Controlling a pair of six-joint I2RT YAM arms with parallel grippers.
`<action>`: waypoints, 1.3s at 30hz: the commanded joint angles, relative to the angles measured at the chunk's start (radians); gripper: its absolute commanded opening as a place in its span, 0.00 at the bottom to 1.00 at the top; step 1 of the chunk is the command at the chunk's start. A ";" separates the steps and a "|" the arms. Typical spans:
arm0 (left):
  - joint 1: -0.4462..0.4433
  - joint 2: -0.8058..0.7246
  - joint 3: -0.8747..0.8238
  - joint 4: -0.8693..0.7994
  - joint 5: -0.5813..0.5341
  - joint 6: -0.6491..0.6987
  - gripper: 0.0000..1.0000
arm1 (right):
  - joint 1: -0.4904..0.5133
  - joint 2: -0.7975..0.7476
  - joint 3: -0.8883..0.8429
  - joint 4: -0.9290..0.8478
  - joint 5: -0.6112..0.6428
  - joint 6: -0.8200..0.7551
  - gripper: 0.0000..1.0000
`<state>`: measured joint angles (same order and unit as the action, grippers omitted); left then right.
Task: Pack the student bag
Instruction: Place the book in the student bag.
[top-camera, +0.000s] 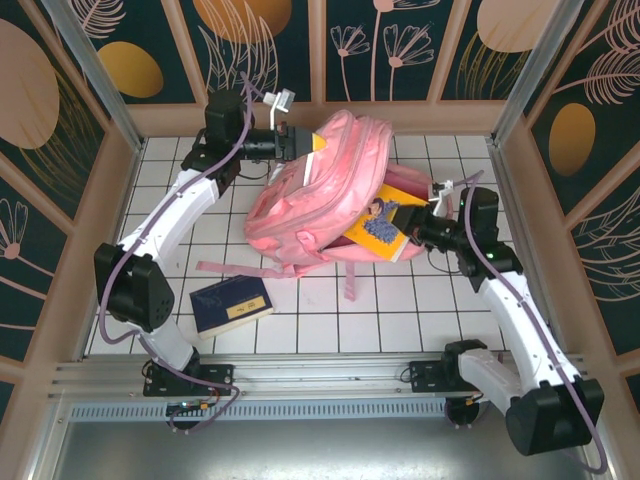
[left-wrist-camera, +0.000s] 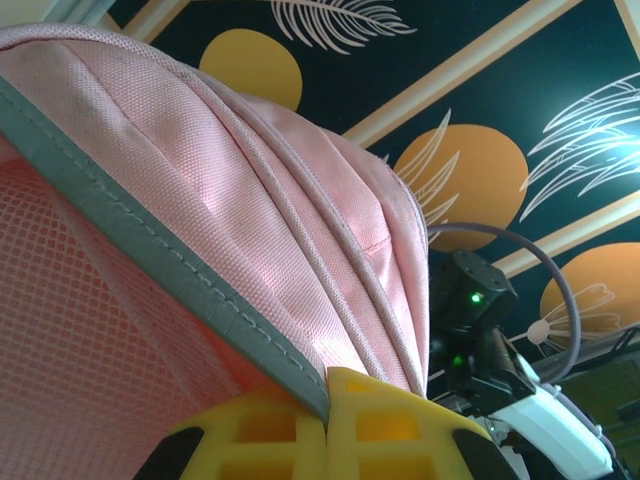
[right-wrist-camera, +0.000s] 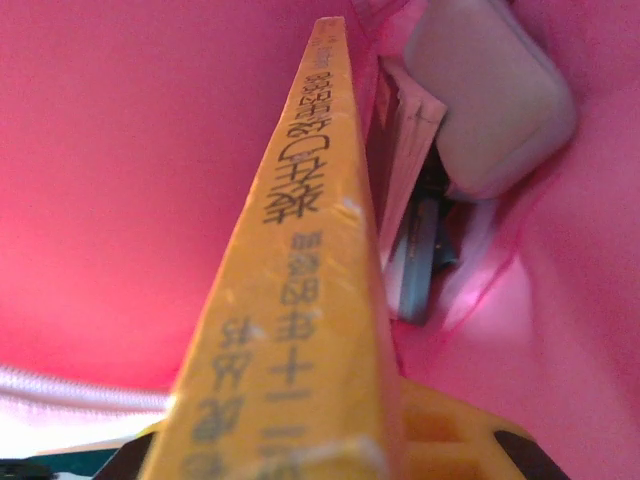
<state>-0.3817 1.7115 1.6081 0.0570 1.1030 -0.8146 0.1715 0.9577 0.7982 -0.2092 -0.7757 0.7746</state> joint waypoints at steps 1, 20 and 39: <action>-0.016 -0.023 0.094 0.173 0.058 0.016 0.00 | 0.000 0.042 -0.013 0.270 -0.106 0.080 0.00; -0.019 -0.006 0.115 0.171 0.057 0.013 0.00 | -0.006 0.027 0.133 0.117 -0.074 0.000 0.00; -0.026 0.043 0.155 0.235 0.067 -0.049 0.00 | 0.258 0.556 0.292 0.214 0.262 0.070 0.02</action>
<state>-0.4015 1.7828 1.6699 0.0761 1.1233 -0.8532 0.3824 1.4677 1.0073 -0.0853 -0.6144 0.8211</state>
